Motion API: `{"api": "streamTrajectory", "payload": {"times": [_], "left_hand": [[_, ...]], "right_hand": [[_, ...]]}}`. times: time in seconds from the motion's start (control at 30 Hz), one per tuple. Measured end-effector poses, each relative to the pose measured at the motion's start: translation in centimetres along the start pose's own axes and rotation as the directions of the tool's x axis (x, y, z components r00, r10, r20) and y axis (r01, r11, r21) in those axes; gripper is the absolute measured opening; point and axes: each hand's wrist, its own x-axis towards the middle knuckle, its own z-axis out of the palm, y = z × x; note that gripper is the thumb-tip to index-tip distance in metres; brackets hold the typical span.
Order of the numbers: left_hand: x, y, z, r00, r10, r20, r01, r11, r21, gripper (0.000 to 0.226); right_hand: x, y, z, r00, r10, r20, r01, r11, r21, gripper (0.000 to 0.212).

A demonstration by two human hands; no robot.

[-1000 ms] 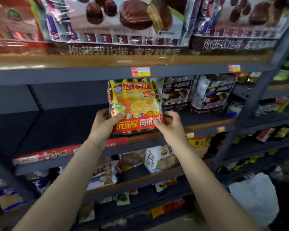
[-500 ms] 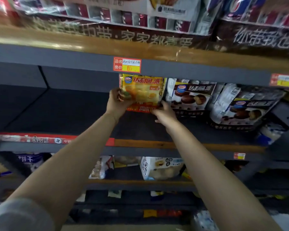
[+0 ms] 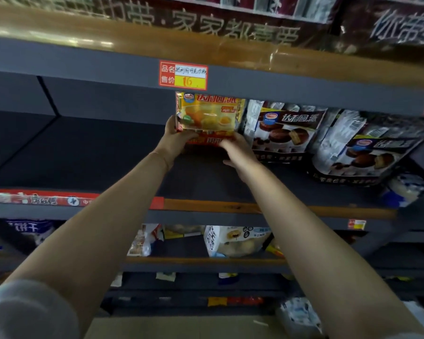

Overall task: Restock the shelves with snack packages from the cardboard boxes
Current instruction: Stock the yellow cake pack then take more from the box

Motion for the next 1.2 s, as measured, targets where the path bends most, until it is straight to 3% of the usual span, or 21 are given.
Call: {"api": "streamTrajectory", "payload": {"times": [0.17, 0.27, 0.33, 0.53, 0.63, 0.73, 0.87, 1.07, 1.2], "left_hand": [[-3.2, 1.1, -0.8, 0.997, 0.005, -0.077, -0.003, 1.0, 0.028, 0.036], [-7.6, 1.6, -2.3, 0.997, 0.035, -0.063, -0.036, 0.999, -0.019, 0.013], [-11.0, 1.8, -4.2, 0.997, 0.066, -0.048, -0.067, 0.997, -0.039, 0.007], [-20.7, -0.3, -16.2, 0.995, 0.098, -0.004, -0.097, 0.994, 0.057, 0.014], [-25.2, -2.1, -25.4, 0.992, 0.049, -0.115, -0.044, 0.998, 0.043, 0.018], [-30.1, -4.2, -35.7, 0.972, -0.006, -0.236, 0.003, 1.0, -0.015, 0.015], [-37.6, -7.5, -49.0, 0.901, -0.098, -0.422, 0.043, 0.989, -0.139, 0.015], [-48.4, -11.6, -64.7, 0.732, -0.252, -0.633, 0.076, 0.953, -0.292, 0.014], [-53.2, -12.9, -73.6, 0.612, -0.29, -0.735, 0.087, 0.949, -0.302, 0.016]], "right_hand": [[-2.9, -1.0, 1.4, 0.99, -0.112, -0.083, 0.122, 0.984, 0.13, 0.013], [-6.2, -1.3, 3.5, 0.988, -0.14, -0.058, 0.152, 0.932, 0.33, 0.02], [-9.0, -1.8, 5.3, 0.984, -0.175, -0.019, 0.17, 0.912, 0.374, 0.027], [-17.0, -2.9, 14.8, 0.929, -0.299, 0.219, 0.253, 0.943, 0.215, 0.02], [-20.2, -3.8, 23.1, 0.865, -0.3, 0.402, 0.32, 0.947, 0.017, 0.019], [-23.8, -5.3, 33.2, 0.796, -0.231, 0.56, 0.311, 0.949, -0.05, 0.021], [-28.7, -6.8, 48.2, 0.696, -0.185, 0.694, 0.357, 0.928, -0.11, 0.021], [-36.0, -7.4, 67.3, 0.6, -0.009, 0.8, 0.098, 0.993, -0.062, 0.024], [-38.4, -7.3, 76.9, 0.534, 0.088, 0.841, 0.015, 0.993, -0.114, 0.024]]}}
